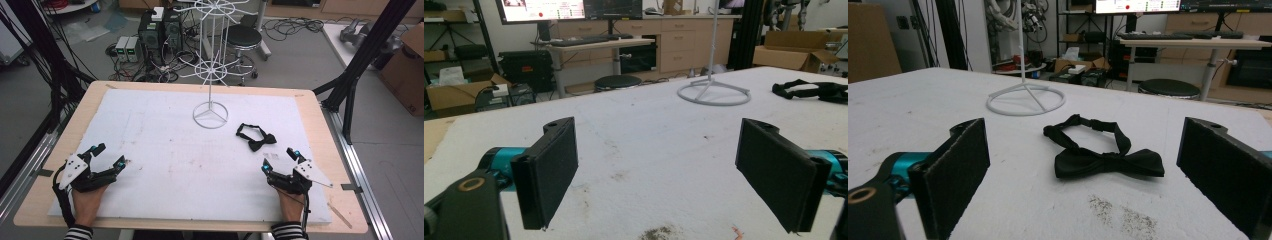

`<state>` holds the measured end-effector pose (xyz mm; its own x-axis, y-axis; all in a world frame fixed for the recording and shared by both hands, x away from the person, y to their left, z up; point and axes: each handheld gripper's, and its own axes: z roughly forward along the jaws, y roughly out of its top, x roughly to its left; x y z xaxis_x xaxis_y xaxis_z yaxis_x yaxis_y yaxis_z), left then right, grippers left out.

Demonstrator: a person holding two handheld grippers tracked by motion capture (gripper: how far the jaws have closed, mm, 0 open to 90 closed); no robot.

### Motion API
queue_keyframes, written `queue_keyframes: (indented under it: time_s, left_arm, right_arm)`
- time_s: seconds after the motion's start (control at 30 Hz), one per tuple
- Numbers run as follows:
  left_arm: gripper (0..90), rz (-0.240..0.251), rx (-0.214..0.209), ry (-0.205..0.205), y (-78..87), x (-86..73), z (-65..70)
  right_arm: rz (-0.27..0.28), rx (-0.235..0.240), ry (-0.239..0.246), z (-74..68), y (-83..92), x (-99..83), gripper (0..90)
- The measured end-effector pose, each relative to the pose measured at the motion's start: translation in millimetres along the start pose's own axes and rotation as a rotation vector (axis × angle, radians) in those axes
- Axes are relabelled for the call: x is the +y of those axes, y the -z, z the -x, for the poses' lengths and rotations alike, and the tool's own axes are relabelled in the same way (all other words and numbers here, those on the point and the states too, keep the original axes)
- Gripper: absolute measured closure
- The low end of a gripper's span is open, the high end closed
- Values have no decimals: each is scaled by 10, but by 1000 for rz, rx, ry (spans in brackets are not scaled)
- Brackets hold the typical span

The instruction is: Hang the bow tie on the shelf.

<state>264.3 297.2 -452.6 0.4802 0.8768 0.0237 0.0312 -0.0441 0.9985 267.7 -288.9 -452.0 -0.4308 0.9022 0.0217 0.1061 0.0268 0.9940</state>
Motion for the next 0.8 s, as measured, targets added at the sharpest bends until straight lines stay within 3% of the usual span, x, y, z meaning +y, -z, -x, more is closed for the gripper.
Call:
queue_keyframes:
  time_s: [0.8]
  left_arm:
    - [175, 9, 3, 1, 11, -3, -4]
  right_arm:
    - [3, -3, -6, 2, 5, -1, 56]
